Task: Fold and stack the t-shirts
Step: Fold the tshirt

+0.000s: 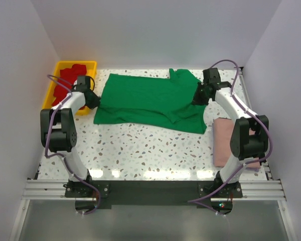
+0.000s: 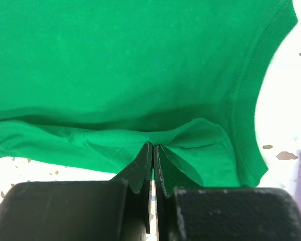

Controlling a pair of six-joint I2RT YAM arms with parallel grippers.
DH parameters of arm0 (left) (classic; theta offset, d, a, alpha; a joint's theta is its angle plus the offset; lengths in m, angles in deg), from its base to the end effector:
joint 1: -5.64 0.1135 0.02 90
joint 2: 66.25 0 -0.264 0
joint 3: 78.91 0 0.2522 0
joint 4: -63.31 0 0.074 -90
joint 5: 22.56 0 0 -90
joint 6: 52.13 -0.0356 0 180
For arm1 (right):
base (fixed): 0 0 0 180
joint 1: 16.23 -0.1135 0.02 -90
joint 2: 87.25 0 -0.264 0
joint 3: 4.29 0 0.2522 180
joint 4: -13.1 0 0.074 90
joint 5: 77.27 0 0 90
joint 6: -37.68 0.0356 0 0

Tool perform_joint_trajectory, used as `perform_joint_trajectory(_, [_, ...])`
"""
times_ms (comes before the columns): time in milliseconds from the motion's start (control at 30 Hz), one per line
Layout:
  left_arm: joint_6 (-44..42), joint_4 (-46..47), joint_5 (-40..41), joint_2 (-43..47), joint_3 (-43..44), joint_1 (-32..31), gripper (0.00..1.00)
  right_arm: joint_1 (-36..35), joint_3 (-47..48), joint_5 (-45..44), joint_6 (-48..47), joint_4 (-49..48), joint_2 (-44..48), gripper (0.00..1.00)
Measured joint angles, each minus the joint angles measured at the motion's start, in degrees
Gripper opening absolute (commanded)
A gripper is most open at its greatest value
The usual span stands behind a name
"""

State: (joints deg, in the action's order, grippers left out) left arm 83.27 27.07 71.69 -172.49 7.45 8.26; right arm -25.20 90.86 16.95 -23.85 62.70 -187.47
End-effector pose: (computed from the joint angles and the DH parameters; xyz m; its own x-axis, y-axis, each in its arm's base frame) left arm 0.3915 0.0206 0.1903 -0.5205 -0.7346 -0.4352 -0.6515 0.6711 -0.3537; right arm 0.3763 0.0621 0.2617 -0.8026 0.3546 -0.4797 0.2105 0.9208 0.3284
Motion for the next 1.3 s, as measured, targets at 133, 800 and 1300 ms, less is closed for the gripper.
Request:
perform_joint_trajectory(133, [0.0,0.0,0.0,0.0,0.9,0.0,0.04,1.1,-1.0,0.1,-0.1,-0.2,0.0,0.00])
perform_joint_trajectory(800, [-2.1,0.2,-1.7,-5.2,5.9,0.0,0.51,1.8,7.5,2.6,0.2,-1.0,-11.0,0.24])
perform_joint_trajectory(1300, [-2.5,0.7,0.2,14.2,-10.7,0.0,0.59,1.9,-1.0,3.8,0.5,-4.0,-6.5,0.49])
